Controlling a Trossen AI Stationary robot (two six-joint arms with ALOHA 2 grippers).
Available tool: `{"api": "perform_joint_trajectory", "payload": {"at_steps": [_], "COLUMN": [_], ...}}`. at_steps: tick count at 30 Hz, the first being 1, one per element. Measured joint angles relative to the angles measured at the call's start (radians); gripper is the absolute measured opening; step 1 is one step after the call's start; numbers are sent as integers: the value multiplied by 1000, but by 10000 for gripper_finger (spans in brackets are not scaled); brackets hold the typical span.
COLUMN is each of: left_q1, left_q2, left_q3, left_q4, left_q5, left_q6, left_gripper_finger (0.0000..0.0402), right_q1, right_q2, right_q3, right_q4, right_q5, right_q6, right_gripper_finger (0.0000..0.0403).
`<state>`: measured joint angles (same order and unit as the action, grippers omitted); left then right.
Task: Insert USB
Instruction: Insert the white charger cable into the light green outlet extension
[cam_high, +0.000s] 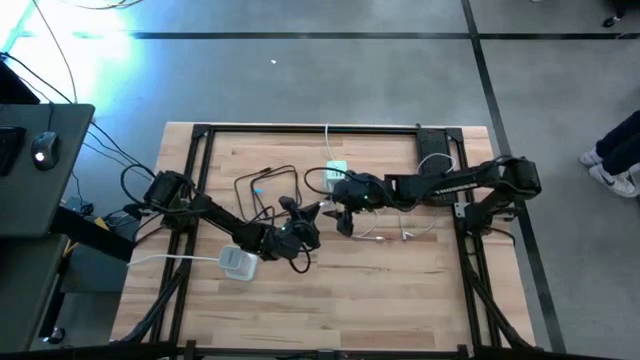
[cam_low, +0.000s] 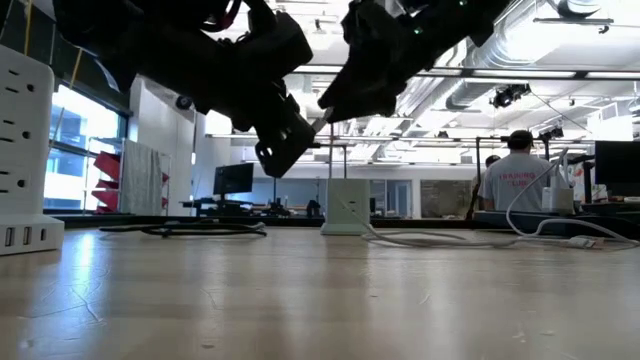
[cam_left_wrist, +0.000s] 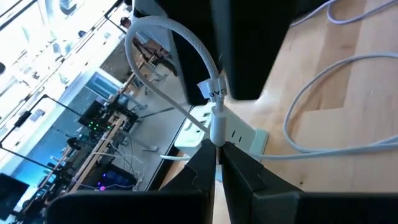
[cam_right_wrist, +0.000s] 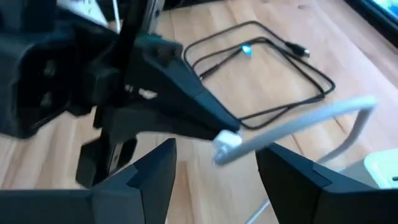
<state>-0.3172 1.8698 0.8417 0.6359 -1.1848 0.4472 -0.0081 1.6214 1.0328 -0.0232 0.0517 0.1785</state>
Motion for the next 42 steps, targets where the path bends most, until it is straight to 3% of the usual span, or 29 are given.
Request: {"api": "perform_joint_trajectory", "payload": {"at_steps": [17,25,42], "left_q1": [0,0,-5], "left_q2": [0,0,0], "left_q3": [0,0,0], "left_q4": [13,12,13], "left_q5": [-29,-45,-58], "left_q6": [10,18,18], "left_gripper_finger": [0,0,0], "right_q1": [-19,-25,-26], "right_q2": [36,36,39], "right_q3": [0,0,-1], "right_q4": [32,49,91], "right_q5": [-3,-14,-43], "right_q6": [24,31,-3], "right_gripper_finger": [89,69,70]}}
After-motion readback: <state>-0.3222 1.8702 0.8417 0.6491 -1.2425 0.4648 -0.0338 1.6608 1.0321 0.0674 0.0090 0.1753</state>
